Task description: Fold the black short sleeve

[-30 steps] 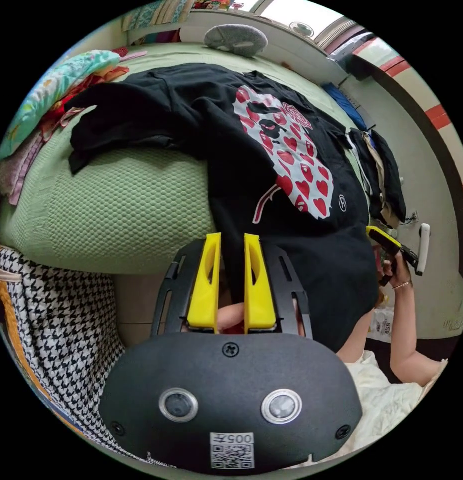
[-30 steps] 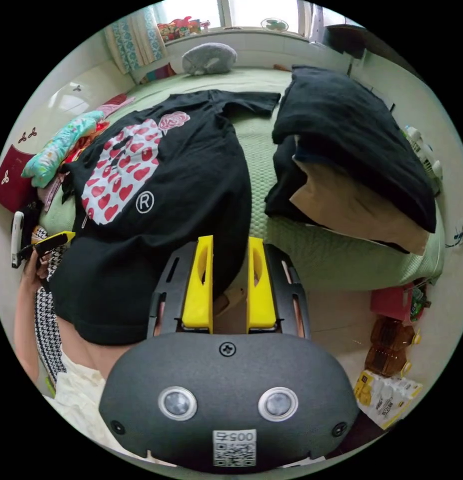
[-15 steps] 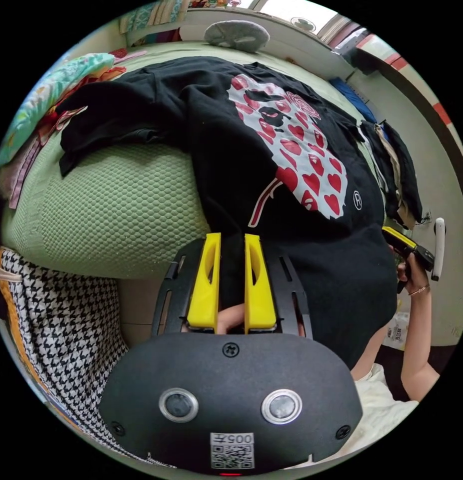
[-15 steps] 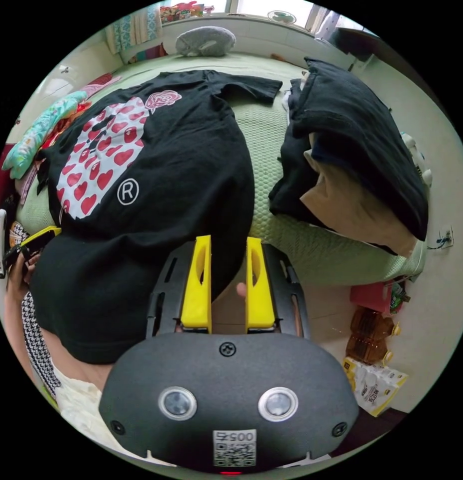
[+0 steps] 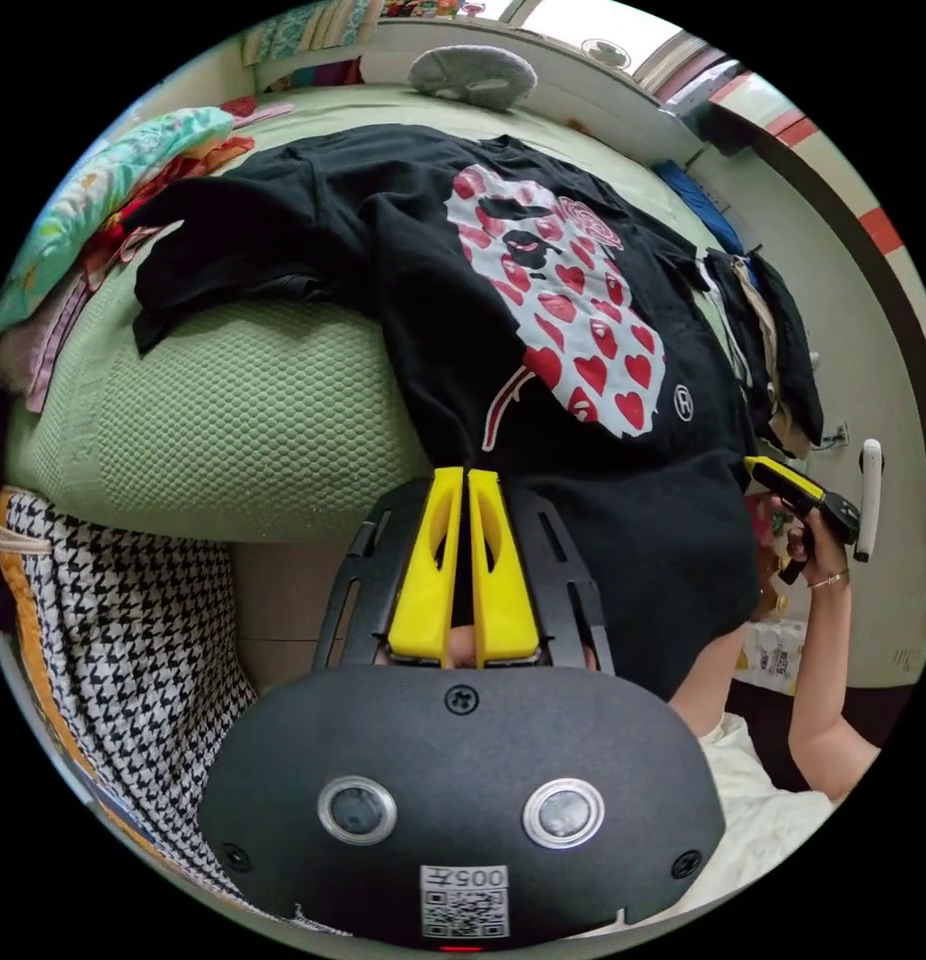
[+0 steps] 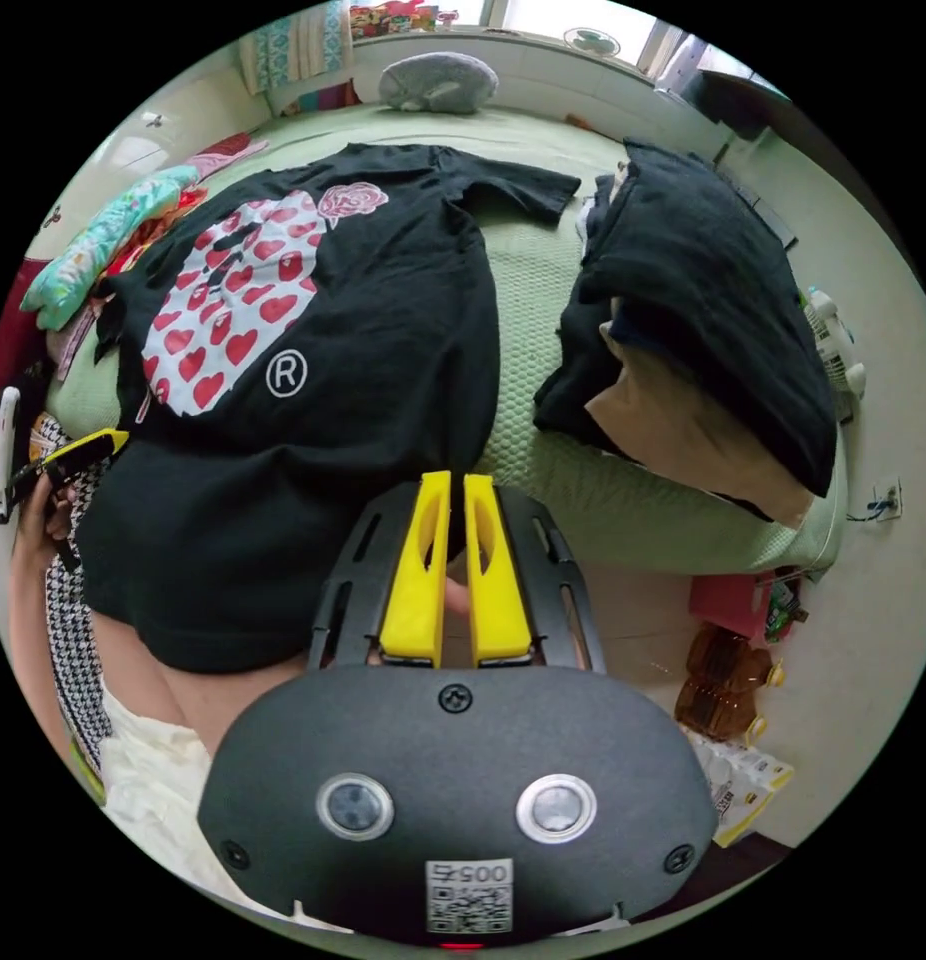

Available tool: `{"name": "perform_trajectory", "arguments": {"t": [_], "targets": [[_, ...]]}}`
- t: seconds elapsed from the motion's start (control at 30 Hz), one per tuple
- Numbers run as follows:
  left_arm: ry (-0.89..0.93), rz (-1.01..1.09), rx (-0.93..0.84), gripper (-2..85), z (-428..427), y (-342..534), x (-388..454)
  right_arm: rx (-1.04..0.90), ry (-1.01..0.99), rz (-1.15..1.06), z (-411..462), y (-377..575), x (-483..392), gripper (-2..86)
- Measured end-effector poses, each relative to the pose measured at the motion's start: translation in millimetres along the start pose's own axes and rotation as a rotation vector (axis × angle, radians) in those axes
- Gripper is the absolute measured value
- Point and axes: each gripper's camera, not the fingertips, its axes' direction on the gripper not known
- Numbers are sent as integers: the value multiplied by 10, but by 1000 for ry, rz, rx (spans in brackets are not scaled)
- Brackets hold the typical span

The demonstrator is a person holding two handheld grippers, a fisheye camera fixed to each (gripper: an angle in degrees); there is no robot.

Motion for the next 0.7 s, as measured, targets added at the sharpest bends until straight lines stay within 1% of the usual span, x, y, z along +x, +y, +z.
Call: {"name": "perform_trajectory", "arguments": {"t": [0.13, 0.27, 0.37, 0.43, 0.5, 0.53, 0.6, 0.63, 0.7], "targets": [[73, 81, 41, 4, -426, 25, 52, 81, -105, 27, -530, 0, 308, -12], [96, 128, 47, 4, -673, 63, 112, 99, -84, 69, -745, -10, 540, -13], [89, 118, 14, 6, -658, 78, 72, 42, -76, 114, -599, -33, 656, -13], [98, 77, -38, 10, -520, 73, -53, -52, -70, 110, -326, -55, 643, -12], [127, 49, -64, 13, -465, 90, -167, -97, -14, 107, -168, -53, 595, -12], [159, 38, -34, 16, -486, 125, -251, -89, 33, 93, -131, -49, 545, -11], [222, 7, 5, 19, -540, 168, -410, -70, 65, 44, -140, -51, 465, -10], [251, -15, 36, 21, -598, 189, -525, -41, 46, 18, -188, -70, 423, -10], [245, -61, 110, 24, -731, 214, -712, 34, -21, -1, -311, -131, 373, -10]]}}
